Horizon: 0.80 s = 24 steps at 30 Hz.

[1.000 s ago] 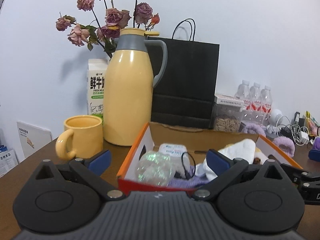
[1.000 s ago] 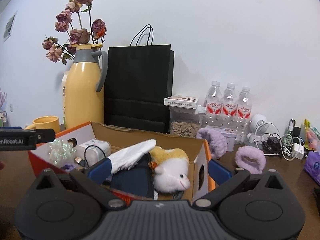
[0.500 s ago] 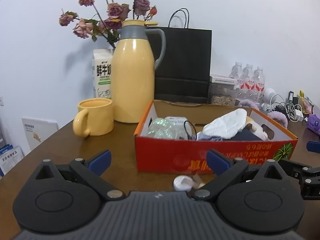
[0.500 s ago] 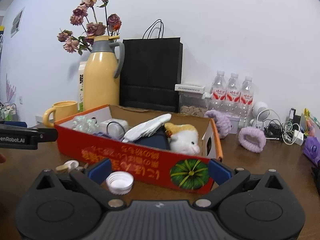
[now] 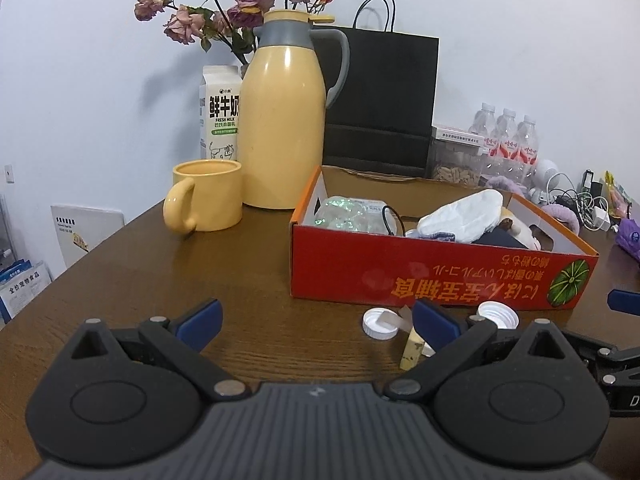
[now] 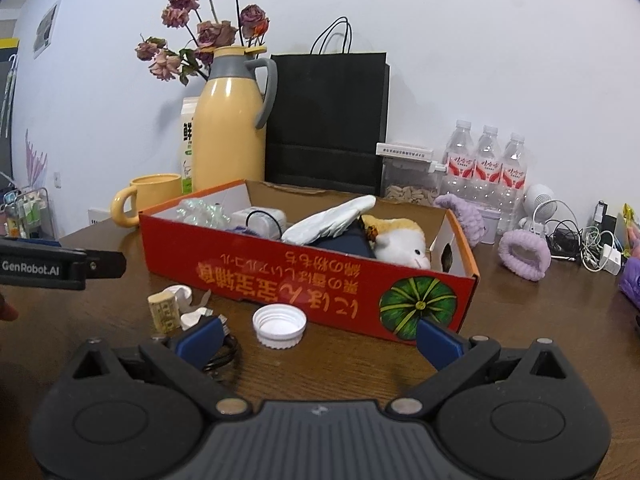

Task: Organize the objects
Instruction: 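Grasp the white bottle cap on the table with the right tool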

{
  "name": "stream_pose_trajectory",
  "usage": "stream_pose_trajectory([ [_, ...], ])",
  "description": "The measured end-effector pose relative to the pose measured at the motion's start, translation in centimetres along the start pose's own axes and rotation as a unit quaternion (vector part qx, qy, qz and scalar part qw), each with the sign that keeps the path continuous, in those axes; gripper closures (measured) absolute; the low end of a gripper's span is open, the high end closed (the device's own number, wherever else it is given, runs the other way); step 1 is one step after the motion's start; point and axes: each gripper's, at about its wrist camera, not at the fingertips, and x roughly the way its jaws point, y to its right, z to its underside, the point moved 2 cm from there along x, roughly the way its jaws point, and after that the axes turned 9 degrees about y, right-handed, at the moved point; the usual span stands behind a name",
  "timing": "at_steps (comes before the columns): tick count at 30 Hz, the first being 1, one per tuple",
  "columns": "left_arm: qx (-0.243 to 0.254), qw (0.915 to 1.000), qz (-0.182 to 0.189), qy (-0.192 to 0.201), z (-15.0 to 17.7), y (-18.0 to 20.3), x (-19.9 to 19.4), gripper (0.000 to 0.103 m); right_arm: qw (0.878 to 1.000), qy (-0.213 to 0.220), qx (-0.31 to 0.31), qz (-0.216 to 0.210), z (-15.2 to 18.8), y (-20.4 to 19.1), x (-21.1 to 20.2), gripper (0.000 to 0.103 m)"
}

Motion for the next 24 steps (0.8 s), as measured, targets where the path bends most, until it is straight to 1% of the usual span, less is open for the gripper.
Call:
stream_pose_trajectory([
  [3,0.003,1.0,0.003,-0.004,0.1,0.1,0.0,0.0,1.0,-0.015,0.004,-0.003,0.1,0.0,0.3,0.0],
  [10,0.007,0.9998,0.003,-0.018,0.3,0.2,0.2,0.0,0.997,-0.069,0.024,-0.004,0.6,0.0,2.1,0.0],
  [12,0.007,0.9998,0.003,-0.018,0.3,0.2,0.2,0.0,0.997,-0.07,0.028,-0.006,0.7,-0.2,2.2,0.0],
  [17,0.007,0.9998,0.003,-0.021,0.4,0.2,0.2,0.0,0.998,-0.052,0.019,0.002,0.1,-0.7,3.2,0.001],
  [19,0.007,0.9998,0.003,-0.02,0.4,0.2,0.2,0.0,0.998,-0.053,0.019,0.008,-0.2,-0.8,4.1,0.007],
  [22,0.007,0.9998,0.003,-0.021,0.4,0.2,0.3,0.0,0.998,-0.062,0.021,0.004,-0.4,-0.9,5.6,0.012],
  [24,0.008,0.9997,0.003,-0.022,0.4,0.2,0.3,0.0,0.997,-0.072,0.022,-0.003,-0.5,-1.1,6.4,0.024],
])
